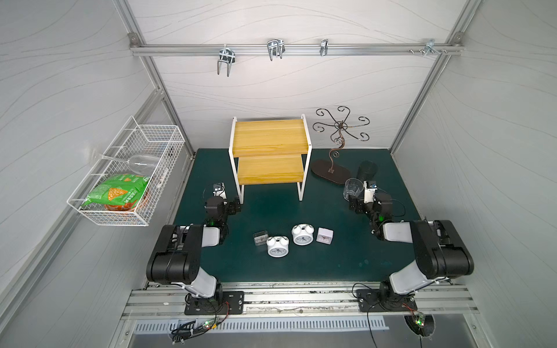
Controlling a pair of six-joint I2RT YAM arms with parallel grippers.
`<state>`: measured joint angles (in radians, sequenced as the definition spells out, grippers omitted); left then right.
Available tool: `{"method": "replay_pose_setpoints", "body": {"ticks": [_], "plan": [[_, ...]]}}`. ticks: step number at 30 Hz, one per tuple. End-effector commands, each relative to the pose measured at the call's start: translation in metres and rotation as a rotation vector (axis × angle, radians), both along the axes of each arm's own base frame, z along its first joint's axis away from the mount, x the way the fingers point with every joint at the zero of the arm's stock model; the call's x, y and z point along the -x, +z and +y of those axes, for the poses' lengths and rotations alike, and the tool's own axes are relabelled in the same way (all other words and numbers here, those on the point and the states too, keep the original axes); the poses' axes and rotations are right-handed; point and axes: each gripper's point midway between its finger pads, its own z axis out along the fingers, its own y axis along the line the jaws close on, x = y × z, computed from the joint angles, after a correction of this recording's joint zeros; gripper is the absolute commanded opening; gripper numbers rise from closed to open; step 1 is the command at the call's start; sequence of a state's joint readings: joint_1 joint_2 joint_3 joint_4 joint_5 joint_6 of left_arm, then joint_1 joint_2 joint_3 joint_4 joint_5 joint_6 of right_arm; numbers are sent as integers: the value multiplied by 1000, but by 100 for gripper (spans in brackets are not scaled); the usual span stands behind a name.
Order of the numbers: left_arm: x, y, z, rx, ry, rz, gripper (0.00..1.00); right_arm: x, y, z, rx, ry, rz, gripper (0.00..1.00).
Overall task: Place the alarm clocks on the shelf by style
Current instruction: Pick up the alarm from the center of the board.
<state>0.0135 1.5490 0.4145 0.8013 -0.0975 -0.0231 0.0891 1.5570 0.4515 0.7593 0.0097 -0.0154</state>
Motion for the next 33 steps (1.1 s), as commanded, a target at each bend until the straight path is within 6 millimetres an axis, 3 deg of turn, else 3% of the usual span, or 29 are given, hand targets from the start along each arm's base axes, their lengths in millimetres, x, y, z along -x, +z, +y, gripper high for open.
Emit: {"method": "replay_pose_setpoints", "body": {"ticks": [1,24,33], "plan": [[-5,9,4,1,15,-35,100,-1,-2,-1,-10,-3,4,99],[-6,10,3,2,14,-36,100,-1,-2,-1,-11,-2,3,99],[-5,14,1,2,0,-42,100,7,25,6,1,9,40,99]]}}
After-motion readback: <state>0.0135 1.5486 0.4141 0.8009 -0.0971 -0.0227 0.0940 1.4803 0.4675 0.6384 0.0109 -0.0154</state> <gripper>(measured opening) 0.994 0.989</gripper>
